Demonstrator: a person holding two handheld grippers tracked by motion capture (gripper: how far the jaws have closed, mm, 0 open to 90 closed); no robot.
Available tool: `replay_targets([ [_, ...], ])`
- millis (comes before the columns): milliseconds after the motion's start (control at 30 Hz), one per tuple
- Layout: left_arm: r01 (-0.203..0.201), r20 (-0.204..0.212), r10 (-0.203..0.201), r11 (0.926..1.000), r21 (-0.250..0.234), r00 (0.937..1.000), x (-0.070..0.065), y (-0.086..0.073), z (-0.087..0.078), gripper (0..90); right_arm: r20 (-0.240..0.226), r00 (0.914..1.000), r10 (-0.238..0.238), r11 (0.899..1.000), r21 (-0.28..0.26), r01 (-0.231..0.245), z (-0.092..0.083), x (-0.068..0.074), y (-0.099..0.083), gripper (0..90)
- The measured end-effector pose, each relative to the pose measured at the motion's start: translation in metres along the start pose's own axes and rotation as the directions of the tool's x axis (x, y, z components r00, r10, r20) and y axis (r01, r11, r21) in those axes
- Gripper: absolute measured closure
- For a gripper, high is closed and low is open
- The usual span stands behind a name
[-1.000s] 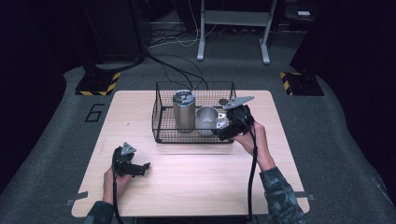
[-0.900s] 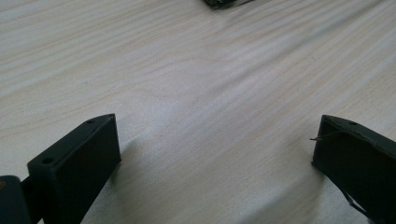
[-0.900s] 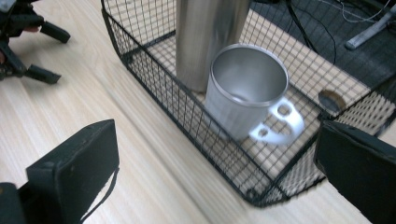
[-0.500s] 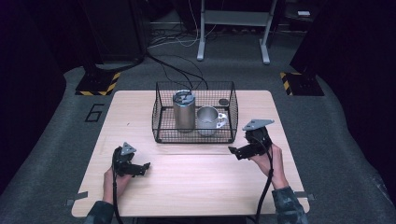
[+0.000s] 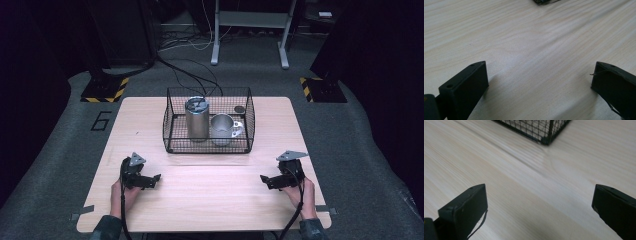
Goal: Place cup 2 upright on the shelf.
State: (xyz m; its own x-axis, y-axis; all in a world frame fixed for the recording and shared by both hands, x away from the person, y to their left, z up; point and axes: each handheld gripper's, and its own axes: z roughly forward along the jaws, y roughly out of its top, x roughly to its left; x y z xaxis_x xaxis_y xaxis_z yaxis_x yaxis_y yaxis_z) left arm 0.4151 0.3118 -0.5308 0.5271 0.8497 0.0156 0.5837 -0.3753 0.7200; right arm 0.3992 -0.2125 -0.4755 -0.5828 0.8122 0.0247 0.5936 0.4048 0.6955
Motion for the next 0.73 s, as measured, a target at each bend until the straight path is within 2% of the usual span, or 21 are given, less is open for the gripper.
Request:
replay_targets([
  [67, 0.004, 0.006, -0.004, 1.0, 0.008, 1.0, 0.0, 0.0, 0.0, 0.4, 0.003, 1.0, -0.003, 1.0, -0.002, 0.003, 0.001, -0.001, -0.004, 0.0],
  [133, 0.005, 0.006, -0.005, 1.0, 0.008, 1.0, 0.0, 0.0, 0.0, 0.4, 0.017, 0.9993, 0.034, 0.999, 0.009, -0.035, 0.005, -0.004, -0.018, 0.0],
  [200, 0.005, 0.006, -0.005, 1.0, 0.007, 1.0, 0.0, 0.0, 0.0, 0.4, 0.016, 0.9995, 0.027, 1.0, 0.012, -0.028, 0.006, -0.006, -0.024, 0.0],
  [267, 0.005, 0.003, -0.005, 1.0, 0.003, 1.0, 0.0, 0.0, 0.0, 0.4, 0.034, 0.9981, 0.051, 0.998, 0.02, -0.052, 0.009, -0.007, -0.041, 0.0],
  [300, 0.005, 0.003, -0.005, 1.0, 0.003, 1.0, 0.0, 0.0, 0.0, 0.4, 0.034, 0.9981, 0.051, 0.998, 0.02, -0.052, 0.009, -0.007, -0.041, 0.0],
  [333, 0.008, 0.004, -0.008, 1.0, 0.003, 1.0, 0.0, 0.0, 0.0, 0.4, 0.057, 0.9966, 0.059, 0.998, 0.02, -0.06, 0.01, -0.007, -0.05, 0.0],
  [433, 0.011, 0.003, -0.011, 0.9999, 0.002, 0.9999, 0.0, 0.0, 0.0, 0.4, 0.083, 0.9955, 0.047, 0.999, 0.018, -0.049, 0.012, -0.008, -0.058, 0.0],
  [600, 0.011, 0.003, -0.011, 0.9999, 0.002, 0.9999, 0.0, 0.0, 0.0, 0.4, 0.08, 0.9958, 0.045, 0.999, -0.028, -0.043, 0.011, -0.01, -0.066, 0.0],
  [733, 0.012, 0.002, -0.012, 0.9999, 0.002, 0.9999, 0.0, 0.0, 0.0, 0.4, 0.079, 0.9957, 0.048, 0.999, -0.027, -0.046, 0.011, -0.011, -0.066, 0.0],
])
